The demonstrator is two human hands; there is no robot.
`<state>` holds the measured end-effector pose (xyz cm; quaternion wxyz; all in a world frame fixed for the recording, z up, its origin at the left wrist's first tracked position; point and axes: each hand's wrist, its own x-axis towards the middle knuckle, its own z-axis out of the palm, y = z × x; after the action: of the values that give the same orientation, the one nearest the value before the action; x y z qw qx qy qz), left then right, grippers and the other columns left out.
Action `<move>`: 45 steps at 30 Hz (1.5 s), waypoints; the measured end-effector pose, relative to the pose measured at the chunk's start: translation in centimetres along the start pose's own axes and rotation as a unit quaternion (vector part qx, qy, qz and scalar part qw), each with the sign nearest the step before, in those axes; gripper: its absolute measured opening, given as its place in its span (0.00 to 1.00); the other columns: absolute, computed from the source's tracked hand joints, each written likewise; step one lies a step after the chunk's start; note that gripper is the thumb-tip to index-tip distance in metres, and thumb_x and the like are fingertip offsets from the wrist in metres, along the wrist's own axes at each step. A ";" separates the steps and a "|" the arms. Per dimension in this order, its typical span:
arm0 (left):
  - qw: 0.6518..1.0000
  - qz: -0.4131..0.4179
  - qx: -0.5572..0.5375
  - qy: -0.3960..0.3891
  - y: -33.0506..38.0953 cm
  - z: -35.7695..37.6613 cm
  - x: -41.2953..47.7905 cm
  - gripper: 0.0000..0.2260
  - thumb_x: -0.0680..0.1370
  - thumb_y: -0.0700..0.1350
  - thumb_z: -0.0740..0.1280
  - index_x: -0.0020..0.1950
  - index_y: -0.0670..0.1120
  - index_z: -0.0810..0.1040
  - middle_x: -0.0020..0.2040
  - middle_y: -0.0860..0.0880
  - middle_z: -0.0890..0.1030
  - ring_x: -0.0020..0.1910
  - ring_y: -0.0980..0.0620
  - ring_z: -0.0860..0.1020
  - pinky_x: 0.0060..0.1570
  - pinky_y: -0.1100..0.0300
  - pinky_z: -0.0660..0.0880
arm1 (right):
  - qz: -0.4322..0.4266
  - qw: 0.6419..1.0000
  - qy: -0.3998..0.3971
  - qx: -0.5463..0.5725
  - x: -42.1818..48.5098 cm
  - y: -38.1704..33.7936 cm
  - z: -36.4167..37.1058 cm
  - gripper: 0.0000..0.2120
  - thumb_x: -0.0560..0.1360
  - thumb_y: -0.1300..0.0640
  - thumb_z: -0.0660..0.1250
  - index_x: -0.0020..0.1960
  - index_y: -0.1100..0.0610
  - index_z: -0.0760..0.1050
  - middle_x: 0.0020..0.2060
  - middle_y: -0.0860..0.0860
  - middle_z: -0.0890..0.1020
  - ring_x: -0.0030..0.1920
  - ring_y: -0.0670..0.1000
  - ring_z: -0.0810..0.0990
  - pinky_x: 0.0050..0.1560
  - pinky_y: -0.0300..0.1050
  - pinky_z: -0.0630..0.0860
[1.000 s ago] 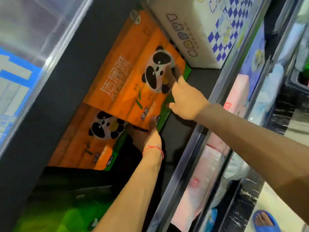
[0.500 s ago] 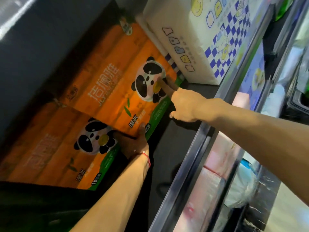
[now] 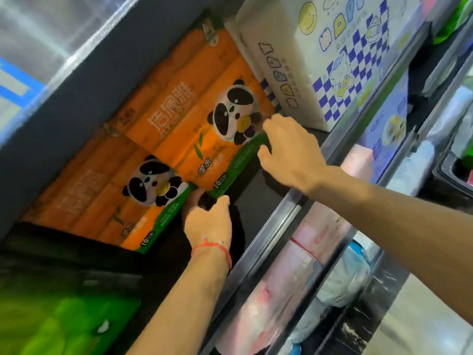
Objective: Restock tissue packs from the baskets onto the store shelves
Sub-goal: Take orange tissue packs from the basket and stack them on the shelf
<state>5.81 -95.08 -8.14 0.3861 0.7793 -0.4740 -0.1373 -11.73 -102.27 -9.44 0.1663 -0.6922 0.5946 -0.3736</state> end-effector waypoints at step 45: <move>0.652 0.571 0.228 -0.445 29.8 29.7 -35.3 0.29 0.77 0.61 0.58 0.73 0.47 0.74 0.69 0.44 0.76 0.68 0.40 0.74 0.62 0.45 0.73 | 0.295 0.874 -0.046 -0.383 -30.2 30.5 -44.0 0.23 0.75 0.44 0.65 0.63 0.58 0.80 0.62 0.57 0.82 0.66 0.62 0.77 0.69 0.58 0.69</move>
<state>-48.41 -86.78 -11.47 -0.0588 0.2643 -0.9566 -0.1077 -64.96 -71.48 -10.35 0.0177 -0.5109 0.8593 -0.0176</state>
